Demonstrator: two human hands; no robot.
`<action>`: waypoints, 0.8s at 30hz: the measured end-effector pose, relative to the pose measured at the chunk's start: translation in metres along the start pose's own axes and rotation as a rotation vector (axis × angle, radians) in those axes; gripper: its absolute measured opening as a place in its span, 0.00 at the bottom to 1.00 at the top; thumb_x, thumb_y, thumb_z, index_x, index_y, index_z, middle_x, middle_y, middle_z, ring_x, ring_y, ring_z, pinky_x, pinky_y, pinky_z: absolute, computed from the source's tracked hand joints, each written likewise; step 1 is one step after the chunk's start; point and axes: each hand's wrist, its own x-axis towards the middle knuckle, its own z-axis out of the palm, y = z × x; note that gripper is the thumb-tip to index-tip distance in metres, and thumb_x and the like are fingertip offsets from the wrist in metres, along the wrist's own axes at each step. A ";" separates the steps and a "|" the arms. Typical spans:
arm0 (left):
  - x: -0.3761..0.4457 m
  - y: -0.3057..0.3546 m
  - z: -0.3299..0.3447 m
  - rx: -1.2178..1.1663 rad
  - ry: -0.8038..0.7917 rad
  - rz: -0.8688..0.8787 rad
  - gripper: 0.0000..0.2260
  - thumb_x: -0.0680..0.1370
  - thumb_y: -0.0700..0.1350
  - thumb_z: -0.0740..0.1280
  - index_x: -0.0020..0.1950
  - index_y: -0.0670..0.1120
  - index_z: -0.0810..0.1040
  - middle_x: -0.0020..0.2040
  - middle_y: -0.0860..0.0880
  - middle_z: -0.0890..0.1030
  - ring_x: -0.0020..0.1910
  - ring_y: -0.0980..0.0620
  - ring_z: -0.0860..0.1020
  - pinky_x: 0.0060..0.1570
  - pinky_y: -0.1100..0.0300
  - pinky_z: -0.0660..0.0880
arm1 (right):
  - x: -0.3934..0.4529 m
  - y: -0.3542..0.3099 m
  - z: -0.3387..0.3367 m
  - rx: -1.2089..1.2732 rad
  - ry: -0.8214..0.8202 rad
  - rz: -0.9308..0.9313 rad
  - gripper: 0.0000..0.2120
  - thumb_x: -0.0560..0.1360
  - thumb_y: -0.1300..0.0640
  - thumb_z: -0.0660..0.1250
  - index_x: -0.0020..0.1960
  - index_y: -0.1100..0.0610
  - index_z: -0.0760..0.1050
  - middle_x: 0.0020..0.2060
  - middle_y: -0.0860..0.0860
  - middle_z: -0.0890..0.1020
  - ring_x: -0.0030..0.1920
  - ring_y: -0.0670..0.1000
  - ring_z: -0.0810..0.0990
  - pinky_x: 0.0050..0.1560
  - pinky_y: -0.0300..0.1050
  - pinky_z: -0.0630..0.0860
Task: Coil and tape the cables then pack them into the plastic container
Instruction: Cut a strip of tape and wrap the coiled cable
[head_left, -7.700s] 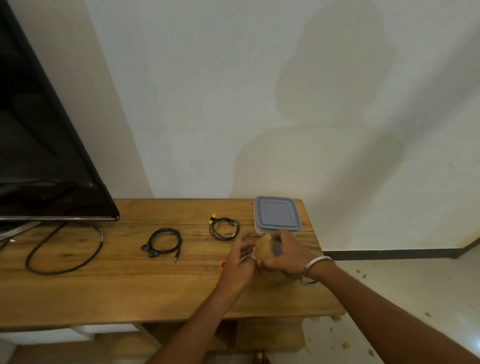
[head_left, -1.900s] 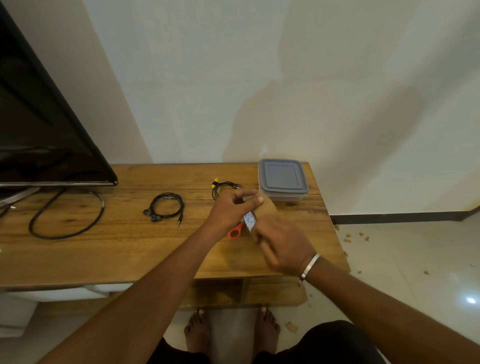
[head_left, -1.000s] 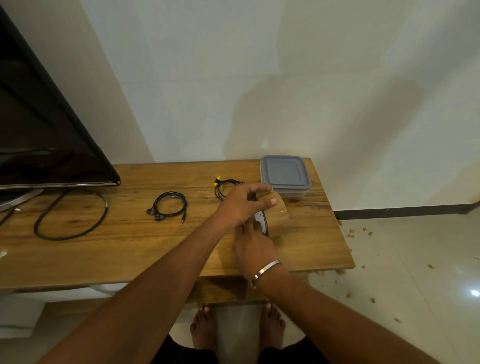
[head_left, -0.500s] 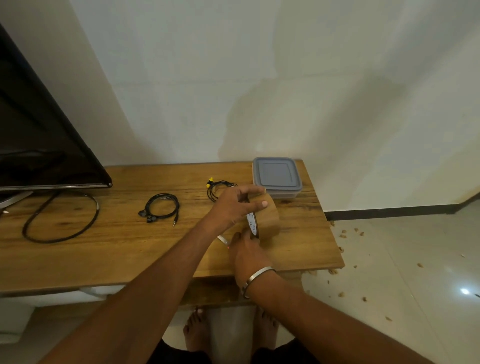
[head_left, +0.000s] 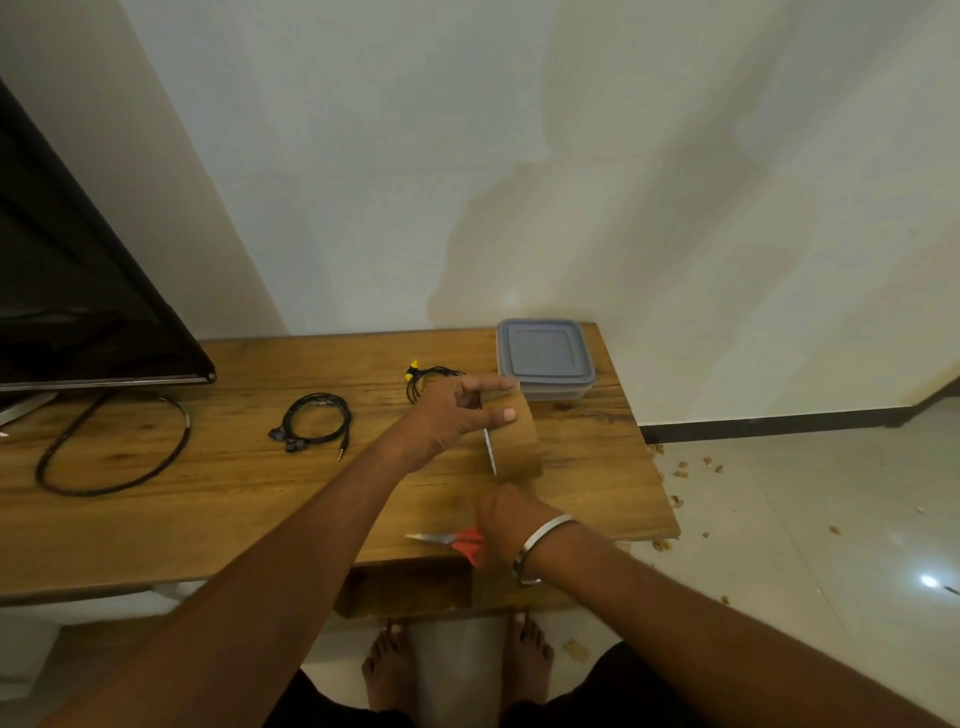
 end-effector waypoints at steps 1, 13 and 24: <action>-0.001 0.000 -0.001 0.002 -0.004 0.001 0.18 0.73 0.37 0.74 0.61 0.48 0.81 0.59 0.59 0.80 0.58 0.64 0.77 0.55 0.68 0.76 | -0.009 0.010 -0.005 0.091 -0.036 -0.011 0.19 0.78 0.47 0.62 0.53 0.64 0.77 0.43 0.58 0.79 0.44 0.56 0.78 0.41 0.45 0.72; -0.015 0.005 -0.014 0.049 0.016 -0.027 0.13 0.75 0.44 0.71 0.60 0.49 0.82 0.58 0.56 0.82 0.58 0.61 0.78 0.54 0.68 0.73 | -0.062 0.130 -0.040 0.844 -0.334 0.137 0.15 0.69 0.48 0.73 0.42 0.59 0.75 0.41 0.59 0.83 0.43 0.54 0.84 0.51 0.49 0.81; -0.018 0.014 -0.014 0.119 -0.174 -0.036 0.17 0.74 0.37 0.72 0.62 0.48 0.81 0.61 0.54 0.81 0.60 0.59 0.79 0.56 0.66 0.76 | -0.044 0.126 -0.059 0.732 -0.296 0.183 0.18 0.72 0.44 0.68 0.48 0.59 0.73 0.43 0.55 0.81 0.42 0.52 0.82 0.50 0.50 0.81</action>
